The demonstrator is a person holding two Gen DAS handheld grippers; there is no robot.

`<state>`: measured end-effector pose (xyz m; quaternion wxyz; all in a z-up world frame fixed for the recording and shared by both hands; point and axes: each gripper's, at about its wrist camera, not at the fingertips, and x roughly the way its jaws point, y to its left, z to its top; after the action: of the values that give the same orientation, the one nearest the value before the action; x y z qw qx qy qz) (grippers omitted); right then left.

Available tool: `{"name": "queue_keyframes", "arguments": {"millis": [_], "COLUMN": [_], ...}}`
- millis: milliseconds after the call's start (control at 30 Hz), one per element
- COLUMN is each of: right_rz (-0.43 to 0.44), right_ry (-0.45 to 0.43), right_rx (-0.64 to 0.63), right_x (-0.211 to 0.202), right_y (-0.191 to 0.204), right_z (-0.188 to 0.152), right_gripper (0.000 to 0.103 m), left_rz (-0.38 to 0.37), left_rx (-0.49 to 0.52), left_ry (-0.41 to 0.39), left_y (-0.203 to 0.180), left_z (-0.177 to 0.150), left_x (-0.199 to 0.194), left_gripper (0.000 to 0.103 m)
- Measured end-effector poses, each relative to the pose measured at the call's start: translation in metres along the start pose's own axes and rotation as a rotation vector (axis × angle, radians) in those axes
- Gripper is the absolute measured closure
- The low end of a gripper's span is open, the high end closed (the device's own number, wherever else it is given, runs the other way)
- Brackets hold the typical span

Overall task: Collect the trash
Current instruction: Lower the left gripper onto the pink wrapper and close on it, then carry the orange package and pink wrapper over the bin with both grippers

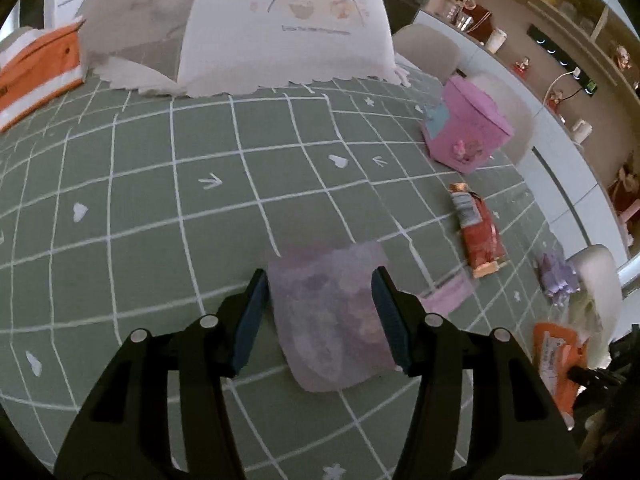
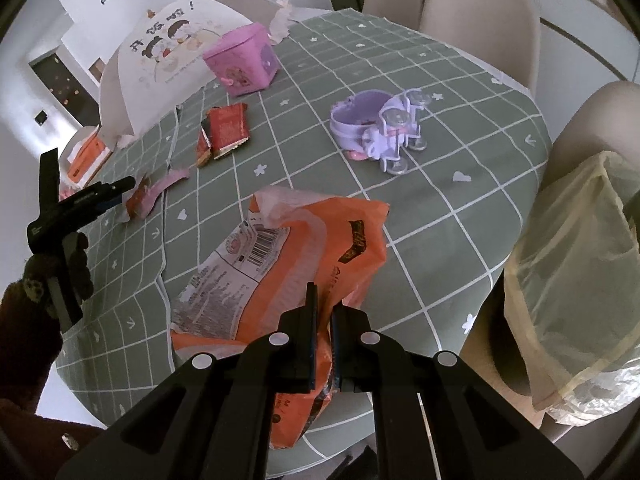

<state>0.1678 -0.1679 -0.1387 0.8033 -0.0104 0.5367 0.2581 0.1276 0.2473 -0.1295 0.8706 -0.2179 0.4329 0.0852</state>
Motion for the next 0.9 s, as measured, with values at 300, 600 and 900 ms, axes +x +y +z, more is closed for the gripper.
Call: {"name": "queue_keyframes", "arguments": {"millis": [300, 600, 900], "right_rz": [0.022, -0.015, 0.026], "right_ry": [-0.025, -0.083, -0.220], "right_rx": [0.025, 0.000, -0.031], "right_x": [0.007, -0.001, -0.049], "right_y": [0.006, 0.022, 0.019], "right_z": [-0.003, 0.007, 0.024], "right_gripper": [0.095, 0.095, 0.095], "left_rz": [0.009, -0.048, -0.135], "left_rx": [0.049, 0.055, 0.125], "left_ry": [0.021, 0.011, -0.112], "left_y": [-0.003, -0.021, -0.080], "left_z": [0.000, 0.008, 0.014], "left_x": [0.001, -0.019, -0.081], "left_gripper": [0.060, 0.101, 0.102]}}
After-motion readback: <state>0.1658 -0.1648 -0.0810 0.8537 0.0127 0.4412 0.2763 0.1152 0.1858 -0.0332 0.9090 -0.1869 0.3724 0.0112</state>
